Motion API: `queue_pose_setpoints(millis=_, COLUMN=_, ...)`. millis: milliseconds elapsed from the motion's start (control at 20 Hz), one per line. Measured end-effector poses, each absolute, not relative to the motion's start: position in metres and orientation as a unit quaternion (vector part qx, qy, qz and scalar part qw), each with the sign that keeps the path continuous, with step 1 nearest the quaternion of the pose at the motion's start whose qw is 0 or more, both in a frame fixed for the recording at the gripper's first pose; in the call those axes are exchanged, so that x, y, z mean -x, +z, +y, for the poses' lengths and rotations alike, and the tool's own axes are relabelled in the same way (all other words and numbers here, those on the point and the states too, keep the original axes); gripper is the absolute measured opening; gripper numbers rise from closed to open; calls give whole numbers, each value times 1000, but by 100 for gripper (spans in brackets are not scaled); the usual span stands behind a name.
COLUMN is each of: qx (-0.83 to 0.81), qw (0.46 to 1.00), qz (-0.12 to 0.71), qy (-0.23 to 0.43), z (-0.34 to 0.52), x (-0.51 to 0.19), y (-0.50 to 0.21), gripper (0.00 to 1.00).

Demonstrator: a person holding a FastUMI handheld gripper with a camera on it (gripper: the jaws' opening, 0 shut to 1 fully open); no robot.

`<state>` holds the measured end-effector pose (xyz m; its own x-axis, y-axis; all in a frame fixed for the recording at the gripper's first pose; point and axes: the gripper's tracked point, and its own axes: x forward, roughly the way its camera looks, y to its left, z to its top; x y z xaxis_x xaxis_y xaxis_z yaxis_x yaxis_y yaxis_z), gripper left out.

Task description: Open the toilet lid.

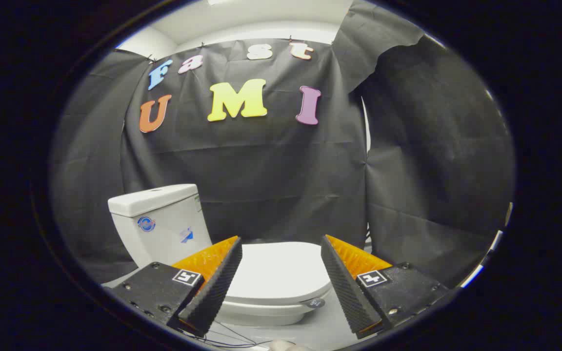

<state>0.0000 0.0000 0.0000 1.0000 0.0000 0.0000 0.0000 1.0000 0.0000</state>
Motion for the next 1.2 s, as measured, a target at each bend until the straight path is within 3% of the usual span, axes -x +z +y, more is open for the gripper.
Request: queue_pose_setpoints(millis=1200, qx=-14, qw=1000, qz=-8, qy=7, z=-5, x=-7, y=15, gripper=100)
